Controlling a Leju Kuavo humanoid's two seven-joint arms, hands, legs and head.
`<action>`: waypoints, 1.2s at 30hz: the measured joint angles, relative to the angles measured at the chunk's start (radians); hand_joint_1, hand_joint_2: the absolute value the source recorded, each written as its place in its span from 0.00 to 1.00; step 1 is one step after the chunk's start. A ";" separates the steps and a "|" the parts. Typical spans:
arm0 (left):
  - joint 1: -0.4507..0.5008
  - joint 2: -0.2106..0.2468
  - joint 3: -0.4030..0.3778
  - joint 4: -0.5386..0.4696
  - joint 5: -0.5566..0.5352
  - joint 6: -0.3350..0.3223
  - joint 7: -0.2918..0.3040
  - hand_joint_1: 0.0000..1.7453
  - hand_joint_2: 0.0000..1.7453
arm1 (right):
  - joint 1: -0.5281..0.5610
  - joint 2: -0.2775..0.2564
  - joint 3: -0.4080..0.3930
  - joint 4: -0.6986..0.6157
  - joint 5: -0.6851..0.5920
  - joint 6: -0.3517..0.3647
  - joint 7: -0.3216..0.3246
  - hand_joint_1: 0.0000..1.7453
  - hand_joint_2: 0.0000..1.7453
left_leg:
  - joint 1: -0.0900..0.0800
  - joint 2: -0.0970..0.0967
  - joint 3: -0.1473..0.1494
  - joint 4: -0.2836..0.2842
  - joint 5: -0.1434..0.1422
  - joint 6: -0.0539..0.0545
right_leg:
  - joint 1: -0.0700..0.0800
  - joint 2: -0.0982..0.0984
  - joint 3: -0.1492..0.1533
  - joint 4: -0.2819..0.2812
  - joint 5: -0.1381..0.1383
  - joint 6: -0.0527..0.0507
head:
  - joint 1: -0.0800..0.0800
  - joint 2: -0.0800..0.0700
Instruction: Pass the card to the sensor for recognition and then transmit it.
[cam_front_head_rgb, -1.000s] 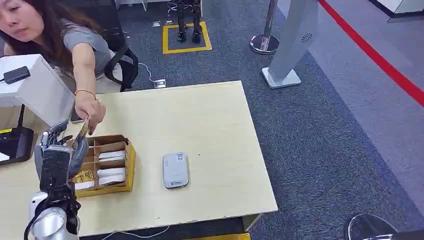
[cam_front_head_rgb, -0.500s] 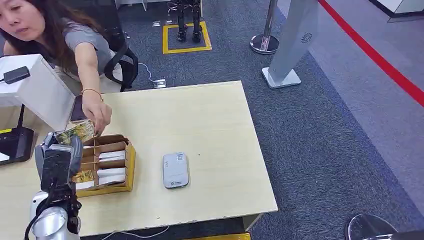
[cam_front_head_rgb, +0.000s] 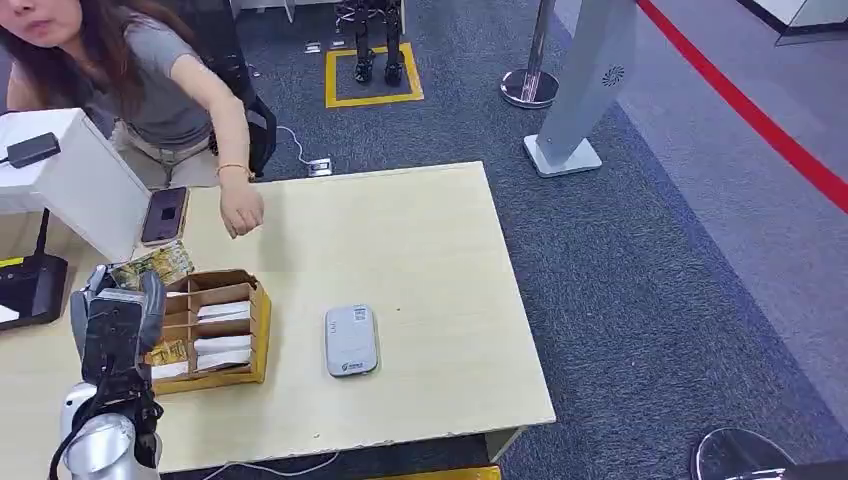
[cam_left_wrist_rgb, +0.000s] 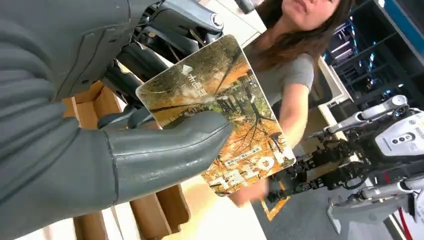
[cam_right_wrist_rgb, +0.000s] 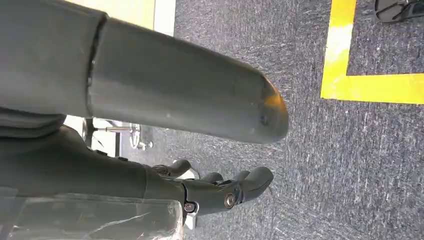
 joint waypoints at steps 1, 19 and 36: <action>0.000 0.000 0.000 0.000 0.000 0.000 0.000 1.00 1.00 | 0.000 0.000 0.000 0.000 0.000 0.000 0.000 0.00 0.00 | 0.000 0.000 0.000 0.000 0.000 0.000 | 0.000 0.000 0.000 0.000 0.000 0.000 | 0.000 0.000; -0.006 -0.013 -0.036 0.006 -0.387 0.120 0.020 1.00 1.00 | -0.001 0.000 0.000 0.000 -0.011 -0.001 -0.002 0.00 0.00 | 0.000 0.000 0.000 0.000 0.000 0.000 | 0.000 0.000 -0.001 0.000 0.000 0.000 | 0.000 0.000; -0.009 -0.019 -0.404 0.125 -1.098 0.404 0.142 1.00 1.00 | -0.005 0.006 0.000 0.000 0.002 -0.002 0.000 0.00 0.00 | 0.000 -0.001 0.000 0.001 0.000 0.000 | 0.000 -0.001 0.000 0.000 0.000 0.001 | 0.000 0.000</action>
